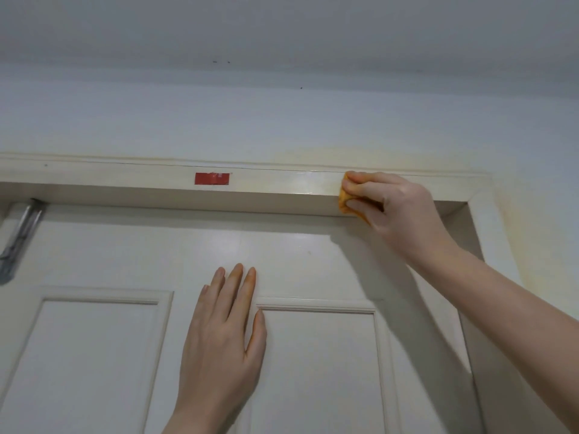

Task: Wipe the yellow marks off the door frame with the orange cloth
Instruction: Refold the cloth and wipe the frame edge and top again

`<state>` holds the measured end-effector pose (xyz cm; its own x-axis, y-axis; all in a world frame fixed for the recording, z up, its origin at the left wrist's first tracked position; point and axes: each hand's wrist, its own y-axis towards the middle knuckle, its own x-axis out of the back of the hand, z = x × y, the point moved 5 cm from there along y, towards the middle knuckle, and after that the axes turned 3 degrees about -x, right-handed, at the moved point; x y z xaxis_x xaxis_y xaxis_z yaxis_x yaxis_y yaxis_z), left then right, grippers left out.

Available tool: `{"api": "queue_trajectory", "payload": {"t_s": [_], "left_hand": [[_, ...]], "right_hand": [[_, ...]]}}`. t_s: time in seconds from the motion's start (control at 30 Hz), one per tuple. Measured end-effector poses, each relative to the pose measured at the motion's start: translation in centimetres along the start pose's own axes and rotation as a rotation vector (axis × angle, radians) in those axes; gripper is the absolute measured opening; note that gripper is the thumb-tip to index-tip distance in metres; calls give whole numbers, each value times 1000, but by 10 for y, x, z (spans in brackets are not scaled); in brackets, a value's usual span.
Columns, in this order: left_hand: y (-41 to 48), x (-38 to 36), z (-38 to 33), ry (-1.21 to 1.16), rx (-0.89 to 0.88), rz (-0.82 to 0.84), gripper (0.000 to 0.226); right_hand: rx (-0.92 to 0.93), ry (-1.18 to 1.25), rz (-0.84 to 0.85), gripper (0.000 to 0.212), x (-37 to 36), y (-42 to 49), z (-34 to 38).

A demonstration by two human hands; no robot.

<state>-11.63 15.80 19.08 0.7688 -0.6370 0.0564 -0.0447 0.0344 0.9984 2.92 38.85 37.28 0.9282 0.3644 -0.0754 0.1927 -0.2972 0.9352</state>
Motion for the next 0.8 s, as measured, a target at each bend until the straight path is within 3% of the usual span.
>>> {"api": "queue_trajectory", "payload": {"t_s": [0.5, 0.8], "left_hand": [[6, 60, 143, 45, -84, 20, 65], [0, 70, 180, 63, -139, 53, 63]], "right_hand": [[54, 54, -82, 19, -109, 35, 124], [27, 28, -46, 26, -99, 33, 124]]}}
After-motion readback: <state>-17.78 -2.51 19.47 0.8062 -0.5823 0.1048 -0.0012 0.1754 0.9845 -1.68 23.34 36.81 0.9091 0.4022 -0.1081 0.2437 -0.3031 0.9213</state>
